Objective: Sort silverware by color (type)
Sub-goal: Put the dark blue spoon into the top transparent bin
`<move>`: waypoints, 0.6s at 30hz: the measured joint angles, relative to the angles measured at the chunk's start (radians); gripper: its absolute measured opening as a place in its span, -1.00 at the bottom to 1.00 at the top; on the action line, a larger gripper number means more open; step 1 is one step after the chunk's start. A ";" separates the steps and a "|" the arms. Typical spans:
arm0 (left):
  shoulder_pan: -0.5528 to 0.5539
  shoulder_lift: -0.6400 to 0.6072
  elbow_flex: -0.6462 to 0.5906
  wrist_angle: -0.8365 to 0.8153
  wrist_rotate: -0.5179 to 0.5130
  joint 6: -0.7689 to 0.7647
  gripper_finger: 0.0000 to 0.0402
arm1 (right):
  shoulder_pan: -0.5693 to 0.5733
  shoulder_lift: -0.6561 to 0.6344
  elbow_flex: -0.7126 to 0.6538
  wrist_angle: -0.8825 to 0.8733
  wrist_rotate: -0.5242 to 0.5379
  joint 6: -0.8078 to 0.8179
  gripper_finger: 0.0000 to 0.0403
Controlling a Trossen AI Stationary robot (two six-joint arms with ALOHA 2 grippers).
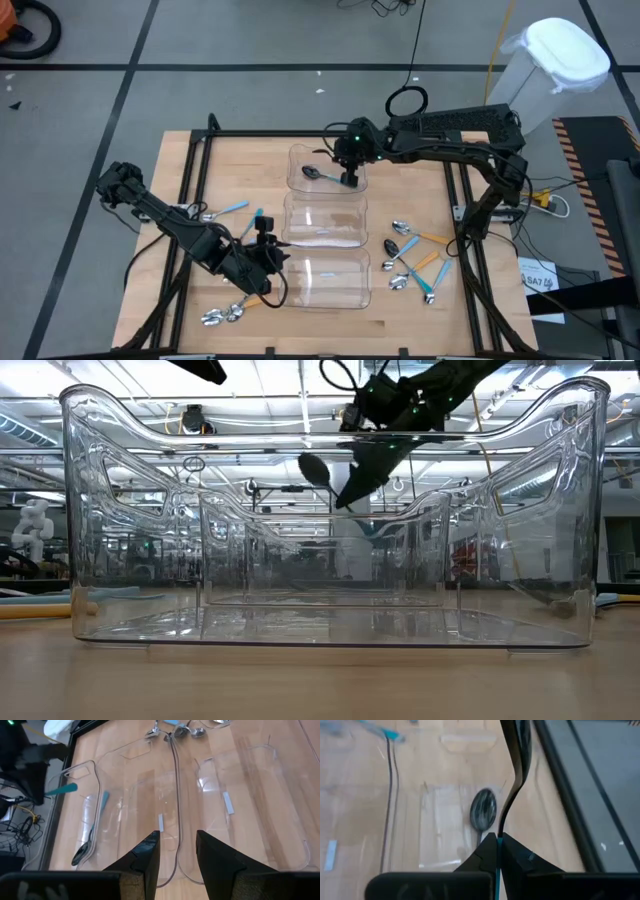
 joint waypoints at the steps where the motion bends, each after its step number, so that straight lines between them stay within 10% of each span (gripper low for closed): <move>1: 0.000 0.000 0.000 0.000 0.000 0.001 -0.37 | 0.000 0.007 0.000 -0.006 0.000 0.000 -0.98; 18: 0.021 0.000 0.000 0.001 0.000 -0.002 -0.37 | 0.000 0.022 0.000 -0.104 0.003 0.004 -0.97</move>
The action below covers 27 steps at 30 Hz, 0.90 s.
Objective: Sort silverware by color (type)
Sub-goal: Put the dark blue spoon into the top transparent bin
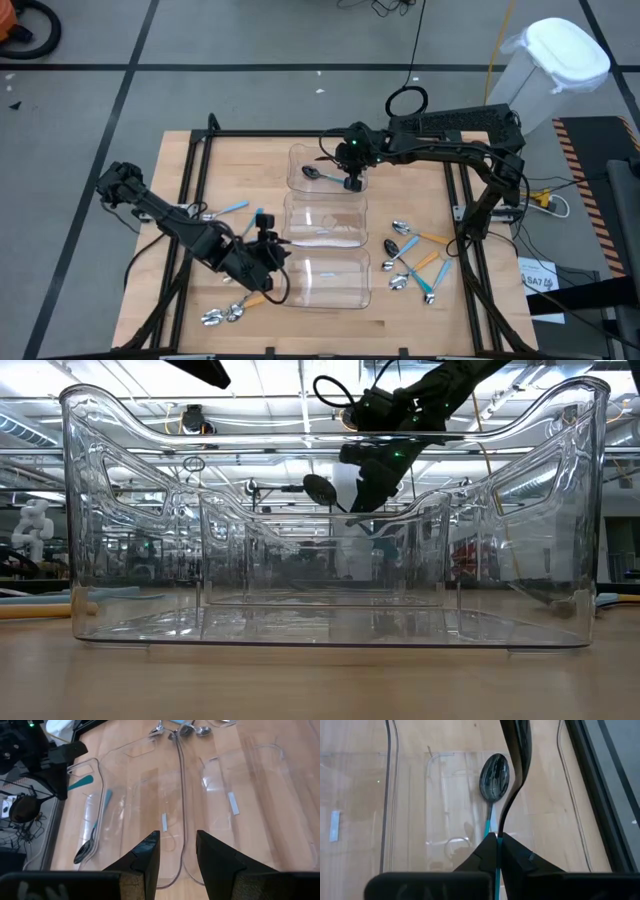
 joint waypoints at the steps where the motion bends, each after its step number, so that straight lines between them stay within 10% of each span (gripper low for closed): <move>1: 0.004 0.000 0.000 0.000 0.000 -0.001 -0.37 | 0.000 0.000 0.000 0.000 0.000 0.000 -0.95; 27: 0.014 0.000 0.000 0.000 0.000 -0.005 -0.37 | 0.077 -0.085 0.000 -0.003 0.006 0.077 -0.43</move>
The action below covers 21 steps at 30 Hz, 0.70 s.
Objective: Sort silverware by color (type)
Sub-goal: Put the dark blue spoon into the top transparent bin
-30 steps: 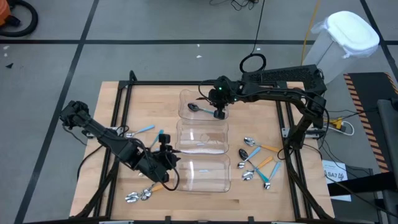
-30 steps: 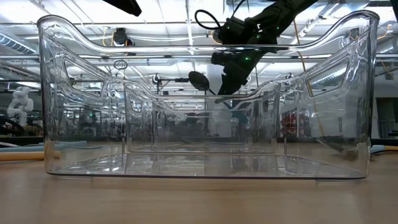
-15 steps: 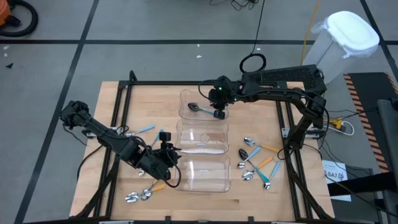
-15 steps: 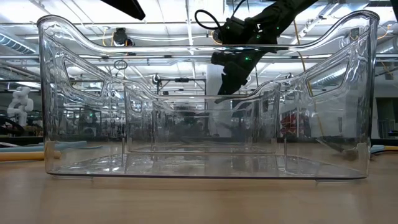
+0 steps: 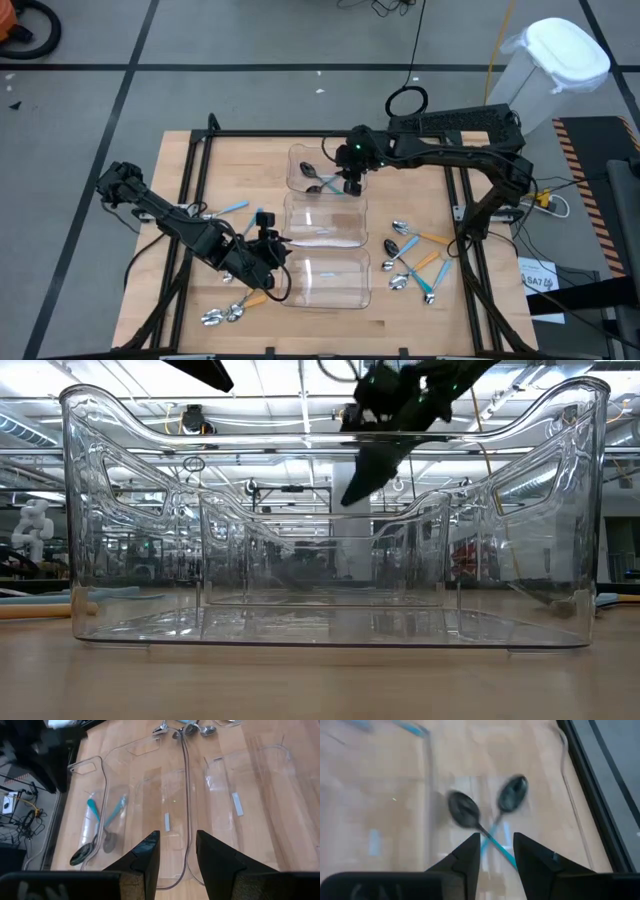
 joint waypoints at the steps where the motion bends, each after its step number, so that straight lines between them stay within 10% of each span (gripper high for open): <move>1: 0.000 0.000 0.000 0.000 0.000 -0.001 -0.37 | 0.017 -0.024 0.000 -0.004 0.000 0.013 -0.43; 7: 0.000 0.000 0.000 -0.009 0.000 -0.018 -0.37 | 0.173 -0.159 0.001 -0.145 0.026 0.117 -0.43; 21: 0.012 0.000 0.000 0.009 0.000 -0.018 -0.37 | 0.748 -0.255 0.001 -0.396 0.456 0.442 -0.43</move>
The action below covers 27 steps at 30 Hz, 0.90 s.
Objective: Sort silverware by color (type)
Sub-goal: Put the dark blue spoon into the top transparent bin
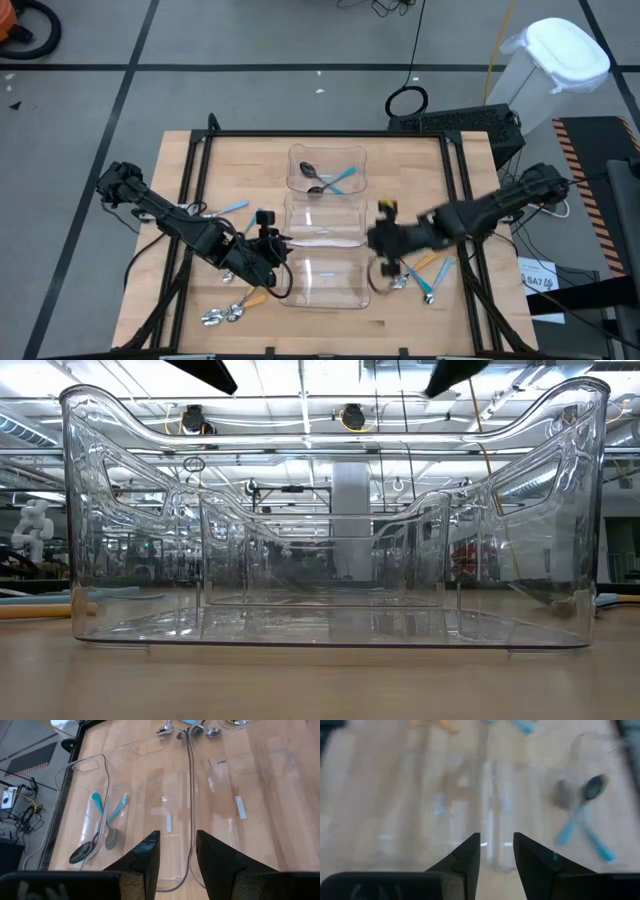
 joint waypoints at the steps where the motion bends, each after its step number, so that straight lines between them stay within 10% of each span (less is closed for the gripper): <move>1: 0.000 0.000 0.000 0.000 0.000 0.000 -0.37 | 0.032 0.001 0.000 -0.023 0.011 0.025 -0.43; 10: 0.003 0.000 0.000 0.000 0.000 0.019 -0.37 | 0.180 0.012 -0.157 -0.088 0.179 0.249 -0.43; 27: 0.020 0.000 0.000 0.000 0.000 0.028 -0.37 | 0.215 0.012 -0.330 -0.080 -0.046 0.746 -0.43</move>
